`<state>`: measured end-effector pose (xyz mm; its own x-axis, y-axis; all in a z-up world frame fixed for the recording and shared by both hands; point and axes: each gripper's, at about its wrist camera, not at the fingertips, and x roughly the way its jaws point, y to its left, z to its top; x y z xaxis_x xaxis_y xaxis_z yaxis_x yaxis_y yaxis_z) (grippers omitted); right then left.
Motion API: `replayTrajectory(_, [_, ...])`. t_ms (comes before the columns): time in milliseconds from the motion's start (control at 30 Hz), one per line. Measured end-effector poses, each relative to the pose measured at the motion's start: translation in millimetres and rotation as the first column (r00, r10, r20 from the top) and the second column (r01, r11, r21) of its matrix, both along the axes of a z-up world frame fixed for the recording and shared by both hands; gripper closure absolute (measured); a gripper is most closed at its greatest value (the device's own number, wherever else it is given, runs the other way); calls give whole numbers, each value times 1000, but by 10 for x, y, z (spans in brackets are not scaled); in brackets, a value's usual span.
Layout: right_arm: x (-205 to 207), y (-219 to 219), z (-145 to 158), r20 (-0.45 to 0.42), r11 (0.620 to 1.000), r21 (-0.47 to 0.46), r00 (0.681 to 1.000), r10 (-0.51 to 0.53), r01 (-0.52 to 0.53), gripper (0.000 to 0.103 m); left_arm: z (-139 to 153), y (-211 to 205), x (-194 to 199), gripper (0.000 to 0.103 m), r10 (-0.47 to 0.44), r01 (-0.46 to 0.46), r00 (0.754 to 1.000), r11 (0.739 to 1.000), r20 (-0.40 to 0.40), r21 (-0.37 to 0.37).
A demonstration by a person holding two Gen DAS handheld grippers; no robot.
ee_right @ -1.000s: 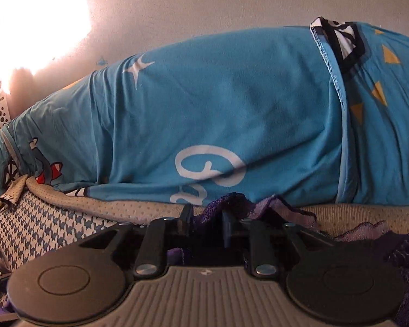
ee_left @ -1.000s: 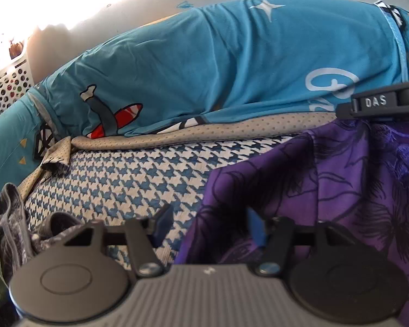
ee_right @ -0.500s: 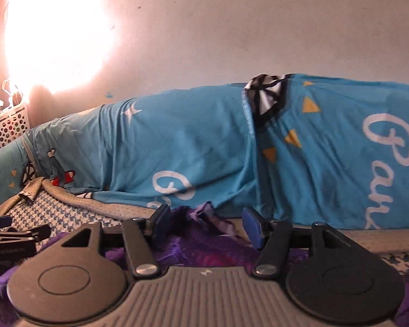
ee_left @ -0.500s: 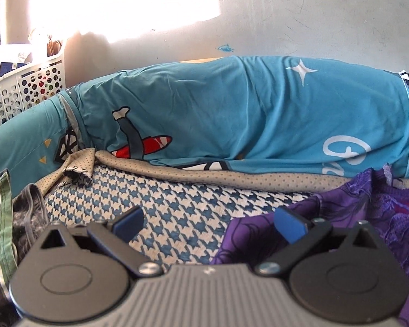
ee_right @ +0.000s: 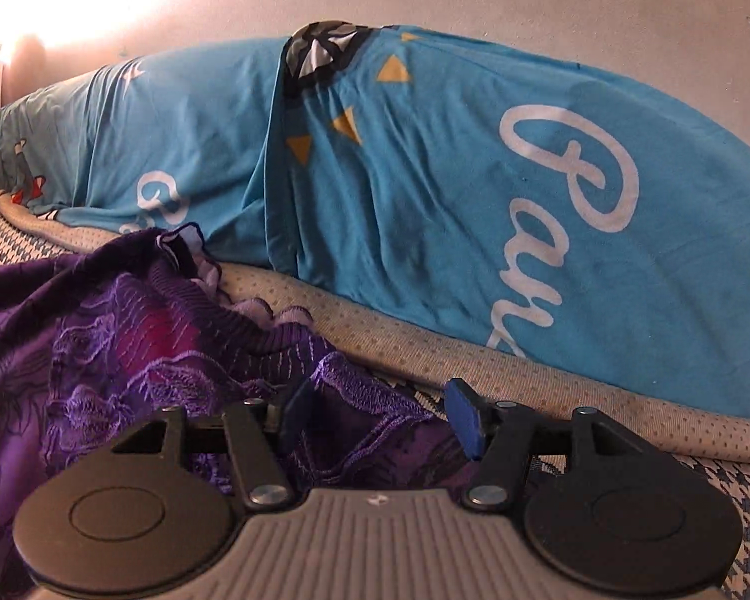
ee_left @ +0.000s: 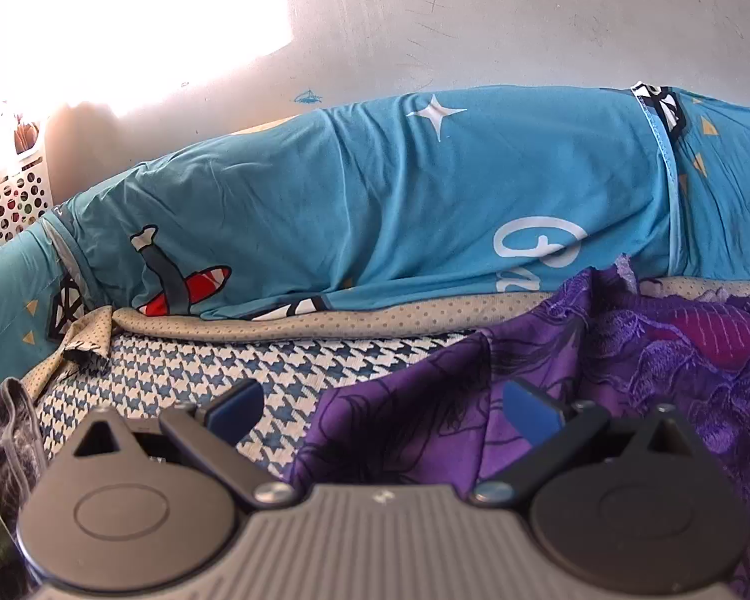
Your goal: Fold clothes
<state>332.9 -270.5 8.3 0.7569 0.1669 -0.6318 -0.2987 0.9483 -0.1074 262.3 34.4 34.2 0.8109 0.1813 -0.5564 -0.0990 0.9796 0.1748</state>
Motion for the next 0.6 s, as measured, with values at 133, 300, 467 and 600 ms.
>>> replayTrajectory(133, [83, 31, -83, -24, 1000, -20, 1000, 6, -7, 43, -32, -9, 25, 1, 0, 0, 1000, 1000, -17, -6])
replayTrajectory(300, [136, 24, -99, -46, 1000, 26, 999, 11, -10, 59, -76, -10, 59, 1, -7, 5, 999, 999, -47, -34])
replayTrajectory(467, [102, 36, -57, -30, 1000, 26, 999, 19, -18, 95, -127, -24, 83, 1, -15, 11, 997, 999, -77, -50])
replayTrajectory(600, [99, -87, 12, 70, 993, 22, 991, -114, 113, 96, -182, -55, 98, 0, -38, 32, 993, 998, -110, -52])
